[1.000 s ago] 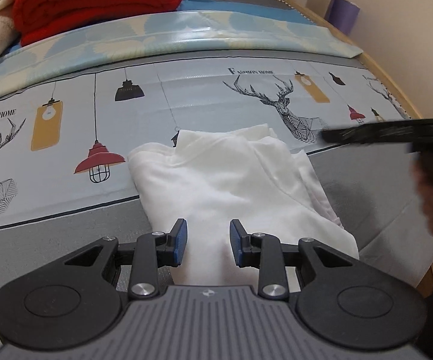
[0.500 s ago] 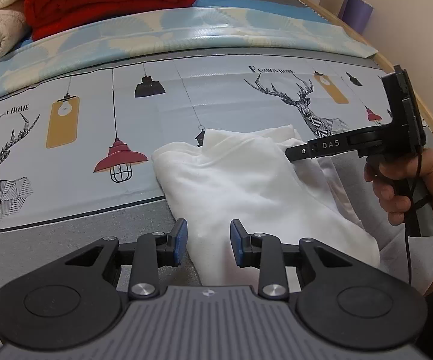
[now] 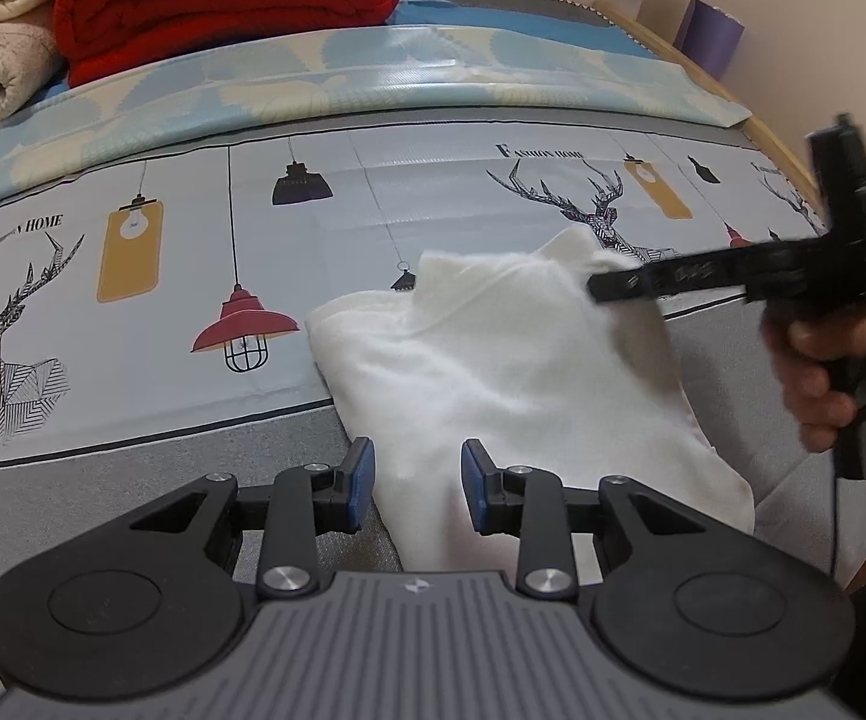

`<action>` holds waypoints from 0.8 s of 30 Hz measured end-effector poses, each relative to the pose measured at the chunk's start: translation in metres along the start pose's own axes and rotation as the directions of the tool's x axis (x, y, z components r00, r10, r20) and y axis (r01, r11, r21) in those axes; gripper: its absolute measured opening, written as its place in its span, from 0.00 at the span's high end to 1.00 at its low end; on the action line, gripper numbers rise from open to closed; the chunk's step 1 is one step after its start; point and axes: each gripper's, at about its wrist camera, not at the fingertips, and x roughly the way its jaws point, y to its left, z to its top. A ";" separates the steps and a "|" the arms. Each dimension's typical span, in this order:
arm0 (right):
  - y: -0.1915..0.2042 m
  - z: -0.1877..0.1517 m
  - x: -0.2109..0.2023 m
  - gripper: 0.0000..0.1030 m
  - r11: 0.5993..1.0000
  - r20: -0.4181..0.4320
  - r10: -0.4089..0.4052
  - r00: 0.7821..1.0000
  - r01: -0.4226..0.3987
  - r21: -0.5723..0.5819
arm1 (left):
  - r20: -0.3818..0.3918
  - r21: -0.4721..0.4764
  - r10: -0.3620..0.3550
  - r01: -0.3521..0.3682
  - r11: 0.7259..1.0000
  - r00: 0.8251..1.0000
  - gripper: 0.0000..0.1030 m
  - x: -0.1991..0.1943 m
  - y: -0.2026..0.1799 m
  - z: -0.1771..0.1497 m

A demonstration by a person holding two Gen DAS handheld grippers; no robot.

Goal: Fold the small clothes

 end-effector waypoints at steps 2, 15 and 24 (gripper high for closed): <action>-0.001 0.003 -0.014 0.87 1.000 0.023 -0.008 1.000 0.008 0.024 | 0.004 0.001 -0.003 0.003 1.000 1.000 0.66 -0.001 -0.001 0.000; -0.021 -0.006 -0.018 0.79 0.970 0.026 -0.237 0.971 0.235 0.057 | -0.024 0.042 0.005 -0.004 0.999 1.000 0.66 0.005 -0.019 -0.005; -0.051 -0.034 -0.056 0.57 0.994 -0.045 -0.074 0.996 0.077 0.076 | -0.044 0.062 0.014 -0.012 0.998 0.999 0.65 0.008 -0.027 -0.012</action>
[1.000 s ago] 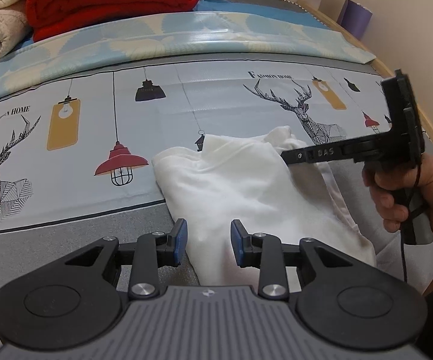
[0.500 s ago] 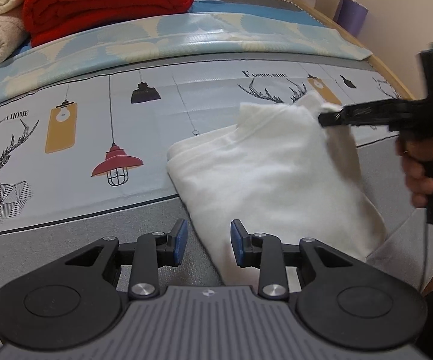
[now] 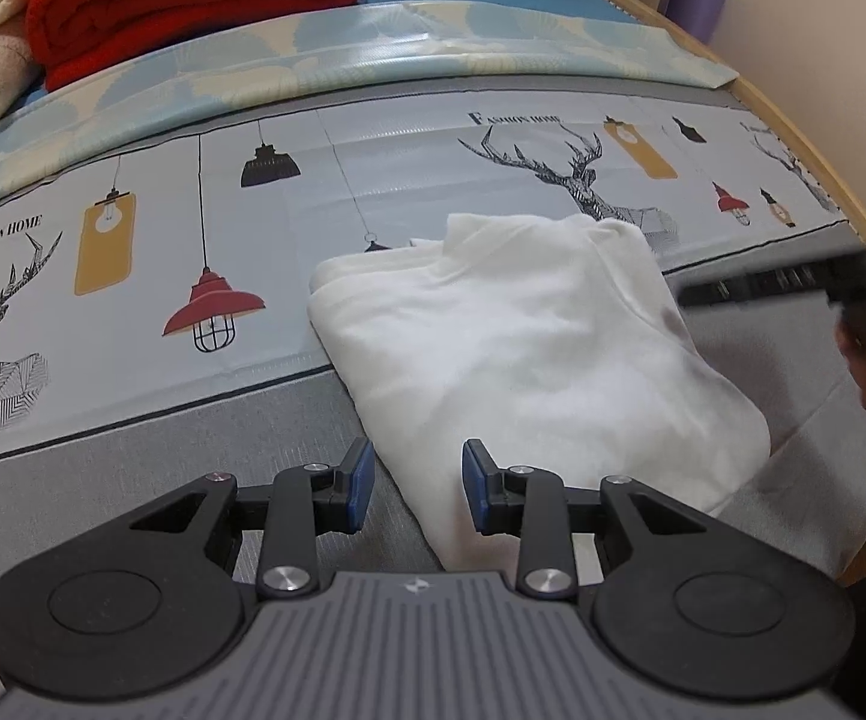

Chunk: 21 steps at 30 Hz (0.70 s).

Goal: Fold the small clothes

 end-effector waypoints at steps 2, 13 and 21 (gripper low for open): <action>-0.007 -0.012 -0.001 0.56 0.999 -0.059 0.022 0.998 -0.024 -0.028 | -0.004 0.006 0.005 -0.005 1.000 1.000 0.65 0.000 -0.002 -0.003; -0.003 -0.071 -0.005 0.56 0.979 -0.247 0.082 0.965 -0.125 -0.163 | -0.023 0.004 0.022 -0.022 1.000 0.999 0.65 0.003 -0.009 -0.009; -0.002 -0.073 -0.014 0.92 0.963 -0.263 0.158 0.952 -0.207 -0.170 | -0.032 0.010 -0.056 0.056 0.998 0.998 0.65 0.007 -0.017 -0.010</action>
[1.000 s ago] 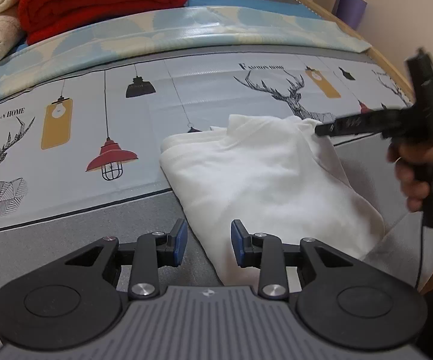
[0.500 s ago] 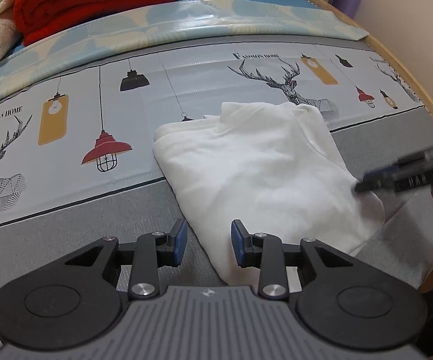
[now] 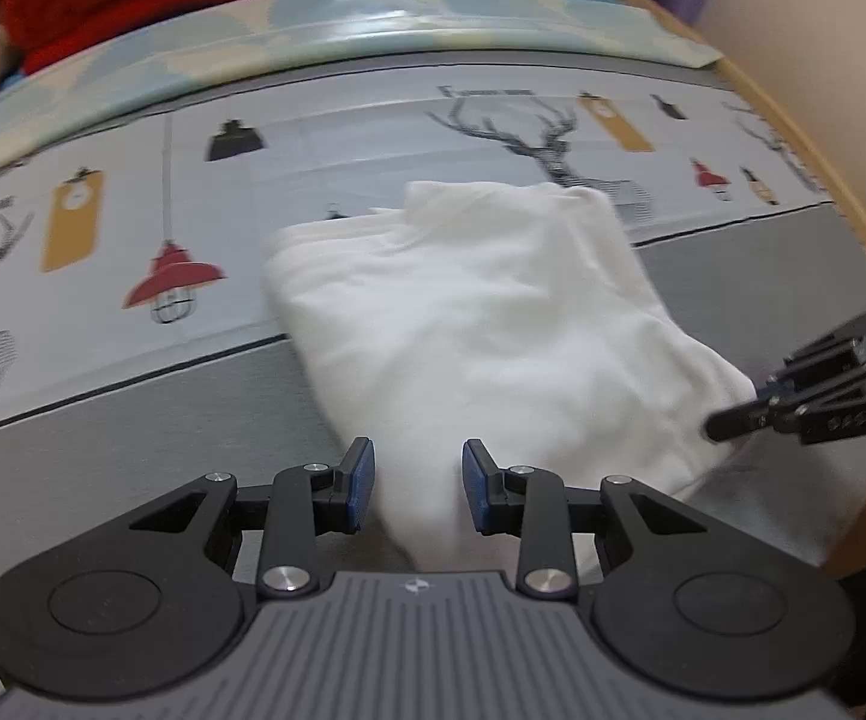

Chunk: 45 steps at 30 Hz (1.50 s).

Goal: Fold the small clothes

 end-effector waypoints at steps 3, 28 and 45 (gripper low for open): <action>0.006 0.001 -0.023 0.93 0.984 0.079 0.179 0.981 -0.177 -0.025 | -0.008 0.037 -0.024 0.024 0.999 1.000 0.65 0.004 -0.007 0.000; 0.001 0.039 -0.046 0.81 0.995 0.309 -0.100 0.946 0.093 0.036 | -0.156 0.055 0.047 -0.039 0.998 0.987 0.79 0.057 -0.002 0.005; 0.004 0.082 0.030 0.71 0.976 0.238 -0.219 0.946 0.212 0.058 | -0.059 -0.139 0.045 -0.053 0.989 0.997 0.73 0.063 0.044 0.043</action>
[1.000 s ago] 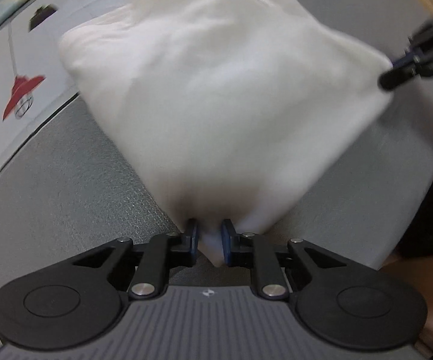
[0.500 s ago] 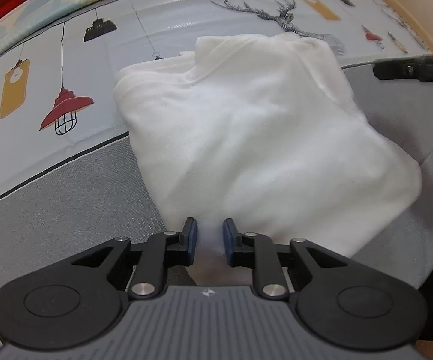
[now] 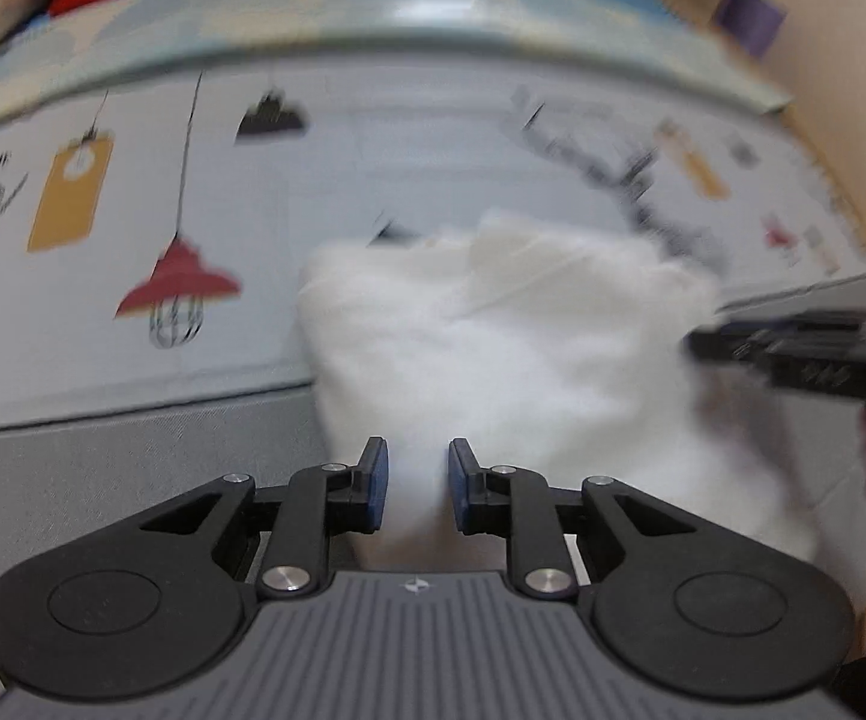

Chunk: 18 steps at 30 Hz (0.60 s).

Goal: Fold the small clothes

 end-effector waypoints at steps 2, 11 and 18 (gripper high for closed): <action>-0.003 0.001 0.013 0.70 0.998 -0.048 -0.064 0.997 0.064 0.007 | -0.037 -0.023 0.022 -0.023 0.999 0.999 0.58 0.011 0.007 0.002; -0.018 0.007 0.026 0.51 0.995 -0.069 -0.066 0.995 0.071 0.072 | 0.000 -0.172 -0.014 0.014 0.985 1.000 0.49 0.003 0.035 0.011; -0.034 -0.001 0.032 0.41 0.989 -0.163 0.056 0.985 -0.032 0.143 | -0.101 -0.249 -0.106 0.078 0.965 0.989 0.23 0.035 0.044 0.010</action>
